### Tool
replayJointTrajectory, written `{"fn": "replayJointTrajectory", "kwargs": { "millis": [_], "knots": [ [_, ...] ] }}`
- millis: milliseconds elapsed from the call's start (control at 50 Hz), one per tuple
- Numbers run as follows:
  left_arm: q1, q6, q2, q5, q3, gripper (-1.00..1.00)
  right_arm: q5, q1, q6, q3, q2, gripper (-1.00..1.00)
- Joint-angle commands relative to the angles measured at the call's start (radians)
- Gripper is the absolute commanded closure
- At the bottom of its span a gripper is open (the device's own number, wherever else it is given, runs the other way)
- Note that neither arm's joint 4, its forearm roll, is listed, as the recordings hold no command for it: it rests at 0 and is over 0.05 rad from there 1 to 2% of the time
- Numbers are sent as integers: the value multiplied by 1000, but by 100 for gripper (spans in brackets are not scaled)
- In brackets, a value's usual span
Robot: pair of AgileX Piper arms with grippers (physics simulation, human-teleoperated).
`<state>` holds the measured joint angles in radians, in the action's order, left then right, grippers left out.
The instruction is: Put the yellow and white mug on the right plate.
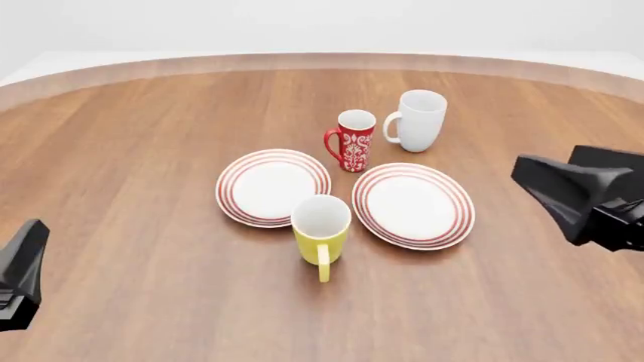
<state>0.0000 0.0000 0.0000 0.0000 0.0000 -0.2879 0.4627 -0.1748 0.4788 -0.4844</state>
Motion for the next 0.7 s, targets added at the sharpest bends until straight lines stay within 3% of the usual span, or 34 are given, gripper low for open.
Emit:
{"fn": "replayJointTrajectory", "kwargs": {
  "millis": [20,40,100,320,700],
  "knots": [
    [0,0,0,0,0,-100,-46,59,-57,141,-159,-100],
    [0,0,0,0,0,-100,-55,66,-43,156,-189,-100],
    [0,0,0,0,0,-100,-65,79,-74,190,-214,-100],
    [0,0,0,0,0,-100,-94,147,-103,269,-313,-100],
    [0,0,0,0,0,-100,-98,191,-90,329,-390,-100]
  ]
}}
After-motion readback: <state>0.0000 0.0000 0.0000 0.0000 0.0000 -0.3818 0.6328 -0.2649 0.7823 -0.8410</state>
